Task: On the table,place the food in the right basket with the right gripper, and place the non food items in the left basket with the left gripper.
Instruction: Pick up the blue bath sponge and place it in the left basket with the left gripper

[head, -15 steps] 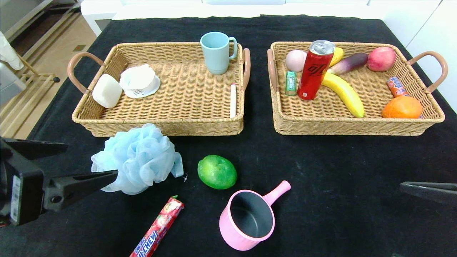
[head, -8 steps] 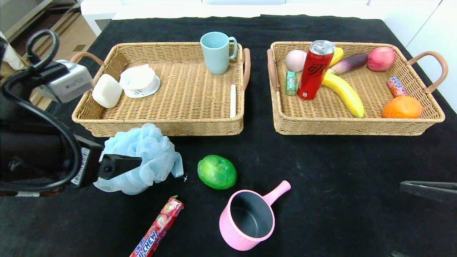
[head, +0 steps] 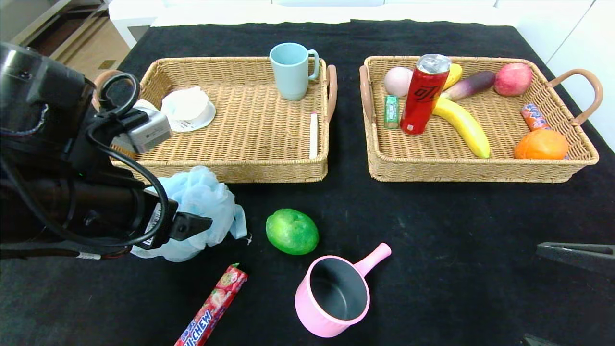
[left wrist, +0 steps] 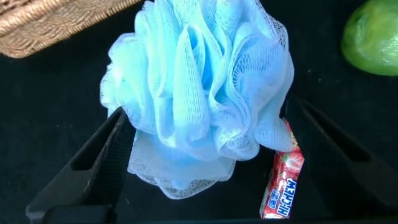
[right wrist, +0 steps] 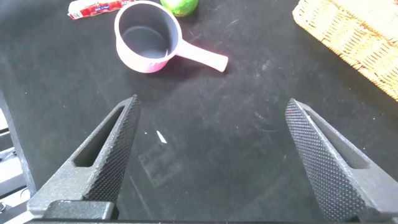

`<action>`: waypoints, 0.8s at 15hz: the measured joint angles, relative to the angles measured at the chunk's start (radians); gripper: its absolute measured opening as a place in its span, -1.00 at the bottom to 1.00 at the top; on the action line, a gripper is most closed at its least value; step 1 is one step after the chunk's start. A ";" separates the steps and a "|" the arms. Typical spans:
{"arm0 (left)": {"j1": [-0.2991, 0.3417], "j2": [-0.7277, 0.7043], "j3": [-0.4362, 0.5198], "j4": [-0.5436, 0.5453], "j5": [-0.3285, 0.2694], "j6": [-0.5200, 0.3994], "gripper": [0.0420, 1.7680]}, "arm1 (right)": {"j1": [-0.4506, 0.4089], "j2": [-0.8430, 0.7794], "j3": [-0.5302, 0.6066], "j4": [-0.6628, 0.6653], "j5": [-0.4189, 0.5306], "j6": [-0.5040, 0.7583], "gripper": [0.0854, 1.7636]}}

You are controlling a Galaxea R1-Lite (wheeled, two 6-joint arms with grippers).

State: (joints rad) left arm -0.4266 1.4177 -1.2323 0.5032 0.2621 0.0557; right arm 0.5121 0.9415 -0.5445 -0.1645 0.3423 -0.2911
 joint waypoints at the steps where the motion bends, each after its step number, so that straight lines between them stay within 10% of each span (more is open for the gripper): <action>1: 0.001 0.008 0.002 0.000 0.000 -0.008 0.94 | 0.000 0.001 0.000 0.000 0.000 0.000 0.93; 9: 0.004 0.067 0.039 -0.071 0.004 -0.015 0.94 | -0.008 0.005 0.001 0.000 0.000 -0.001 0.93; 12: 0.005 0.074 0.042 -0.072 0.011 -0.014 0.41 | -0.013 0.008 0.001 -0.001 0.000 -0.002 0.94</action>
State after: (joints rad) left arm -0.4217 1.4917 -1.1906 0.4315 0.2728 0.0417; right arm 0.4987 0.9491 -0.5430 -0.1657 0.3426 -0.2928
